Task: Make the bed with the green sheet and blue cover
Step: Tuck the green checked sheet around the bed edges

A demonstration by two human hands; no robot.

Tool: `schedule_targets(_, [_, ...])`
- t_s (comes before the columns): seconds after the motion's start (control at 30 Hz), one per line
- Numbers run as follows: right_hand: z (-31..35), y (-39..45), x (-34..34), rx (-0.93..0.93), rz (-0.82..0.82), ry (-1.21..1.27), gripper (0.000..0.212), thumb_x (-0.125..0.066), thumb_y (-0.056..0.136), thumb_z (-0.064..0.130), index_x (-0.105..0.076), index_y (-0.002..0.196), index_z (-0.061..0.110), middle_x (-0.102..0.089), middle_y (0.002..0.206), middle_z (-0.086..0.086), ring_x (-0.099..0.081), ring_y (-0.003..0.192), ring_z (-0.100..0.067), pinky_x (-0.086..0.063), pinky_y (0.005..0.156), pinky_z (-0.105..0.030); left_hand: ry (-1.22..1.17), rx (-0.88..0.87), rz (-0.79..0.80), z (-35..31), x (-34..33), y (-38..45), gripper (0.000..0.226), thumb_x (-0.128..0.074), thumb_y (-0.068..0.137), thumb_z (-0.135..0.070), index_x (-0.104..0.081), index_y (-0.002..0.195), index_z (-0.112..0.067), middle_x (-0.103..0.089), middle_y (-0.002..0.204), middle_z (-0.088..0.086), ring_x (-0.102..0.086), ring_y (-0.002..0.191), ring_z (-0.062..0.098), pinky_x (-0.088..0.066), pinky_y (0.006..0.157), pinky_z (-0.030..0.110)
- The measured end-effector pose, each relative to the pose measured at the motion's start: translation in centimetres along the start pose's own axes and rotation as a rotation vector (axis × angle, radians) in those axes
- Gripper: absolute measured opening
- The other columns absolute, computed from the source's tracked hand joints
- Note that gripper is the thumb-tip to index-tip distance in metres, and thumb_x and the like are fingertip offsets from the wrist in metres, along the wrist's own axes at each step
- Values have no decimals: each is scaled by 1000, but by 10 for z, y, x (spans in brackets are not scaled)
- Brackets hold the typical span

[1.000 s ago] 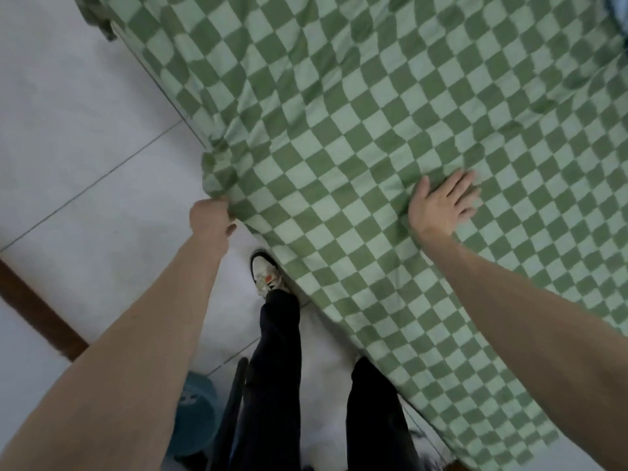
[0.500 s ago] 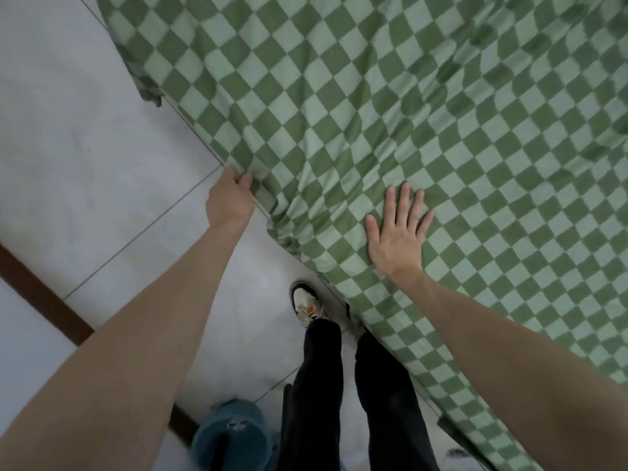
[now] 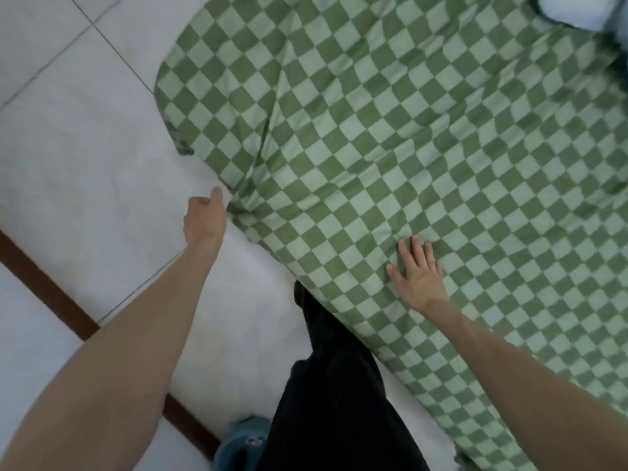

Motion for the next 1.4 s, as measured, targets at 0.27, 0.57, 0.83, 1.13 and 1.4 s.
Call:
schedule_targets(0.27, [85,4,-3,-350,-36,339,79,-28,102,55,14,158,17,25,164,-12,20,151,-33,-4,122,-59,240,-112,171,-70,-9,41,46,-53,94,-46,-58,109,-3,-70,109,17,-66,100,35,-52,79,39])
schedule_targets(0.57, [131,16,-6,-456,68,433,77,-25,99,62,11,159,30,32,161,-8,30,146,-42,-5,117,-64,118,-50,-26,-59,46,75,26,-38,95,-34,-49,100,-11,-65,101,14,-62,92,36,-54,82,46])
schedule_targets(0.83, [168,18,4,-678,-50,667,79,-30,100,60,16,158,31,31,163,-2,25,149,-37,-2,120,-56,33,27,223,-95,80,158,48,-55,78,-51,-47,115,-21,-64,92,0,-68,100,30,-55,86,46])
schedule_targets(1.13, [288,54,26,-796,-130,904,93,-42,88,76,15,155,45,33,161,0,25,149,-39,-4,119,-63,481,-540,268,-227,82,215,36,-64,91,-43,-72,93,-8,-72,91,6,-66,92,30,-50,76,36])
schedule_targets(1.4, [365,77,46,-843,-72,911,83,-41,98,55,17,155,42,35,160,-1,20,149,-43,-10,120,-57,662,-566,208,-237,121,267,33,-48,101,-33,-65,97,-5,-69,95,13,-62,90,34,-37,71,33])
Point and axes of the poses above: each hand's wrist, its own y-axis towards the middle knuckle, its own x-axis out of the back of the hand, z = x × y, the point moved 6 cm from there along y, towards the middle knuckle
